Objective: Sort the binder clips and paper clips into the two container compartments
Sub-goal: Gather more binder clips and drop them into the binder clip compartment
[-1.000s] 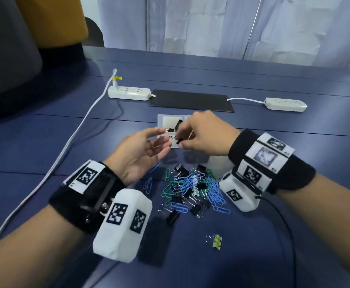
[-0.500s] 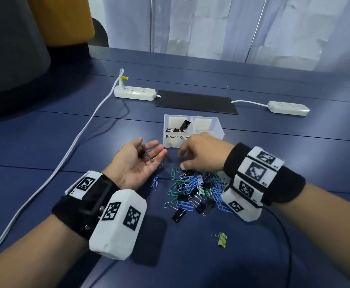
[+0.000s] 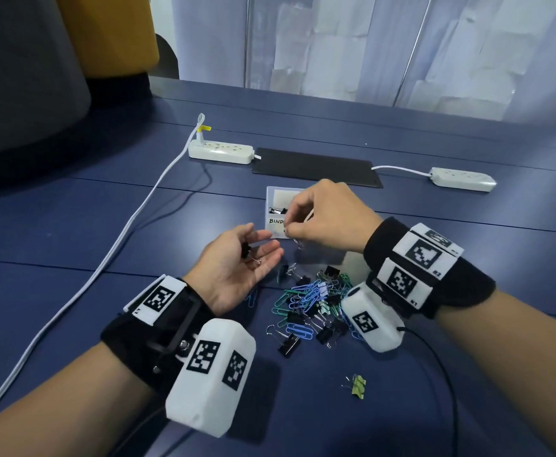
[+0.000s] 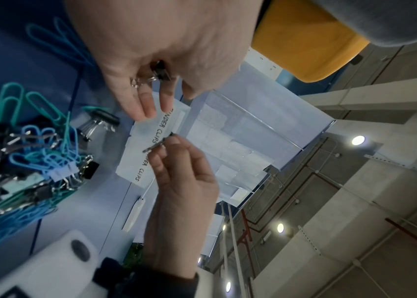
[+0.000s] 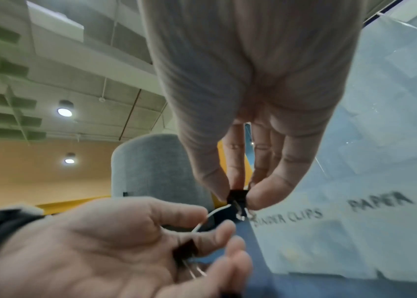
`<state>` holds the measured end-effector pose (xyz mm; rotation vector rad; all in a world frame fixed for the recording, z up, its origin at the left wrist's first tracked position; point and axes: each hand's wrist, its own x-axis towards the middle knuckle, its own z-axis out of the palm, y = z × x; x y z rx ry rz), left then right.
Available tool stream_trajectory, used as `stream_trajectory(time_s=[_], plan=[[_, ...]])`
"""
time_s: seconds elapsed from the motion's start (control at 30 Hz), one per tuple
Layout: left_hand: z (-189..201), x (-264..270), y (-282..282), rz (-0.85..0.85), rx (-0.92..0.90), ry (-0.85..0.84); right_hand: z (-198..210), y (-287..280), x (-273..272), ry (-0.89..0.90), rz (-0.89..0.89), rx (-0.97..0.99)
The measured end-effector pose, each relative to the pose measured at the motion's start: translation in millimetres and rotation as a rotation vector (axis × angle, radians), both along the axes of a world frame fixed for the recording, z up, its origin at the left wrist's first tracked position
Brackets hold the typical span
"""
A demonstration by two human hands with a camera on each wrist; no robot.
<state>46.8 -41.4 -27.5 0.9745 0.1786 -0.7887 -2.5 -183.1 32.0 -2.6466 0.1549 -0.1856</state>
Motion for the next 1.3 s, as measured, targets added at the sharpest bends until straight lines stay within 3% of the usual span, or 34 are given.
stream_trajectory(time_s=[0.17,0.37,0.47,0.63,0.87,1.13,1.3], plan=[[-0.4,-2.9,-6.0,-0.002,-0.019,0.006,6.9,6.5,-2.6,-0.027,0.021,0.076],[8.0,-6.0,-7.5,-0.048,-0.233,0.136,-4.4,16.1,-1.5,-0.031,0.093,0.087],[6.7,2.7,4.3,0.039,-0.140,0.164,-7.1,7.8,-1.0,-0.112,0.036,0.048],[7.1,14.1,20.2,0.112,-0.110,0.136,-23.6,10.4,-8.7,0.267,0.236,-0.146],[6.5,11.8,15.0,0.092,-0.093,0.089,-26.7,12.5,-5.4,0.299,0.233,-0.229],[3.4,6.4,7.7,0.037,-0.067,0.074,0.3,4.3,-0.8,0.098,0.169,-0.168],[3.4,-3.9,3.5,-0.080,-0.192,0.183,-2.9,14.4,2.9,0.041,0.214,-0.139]])
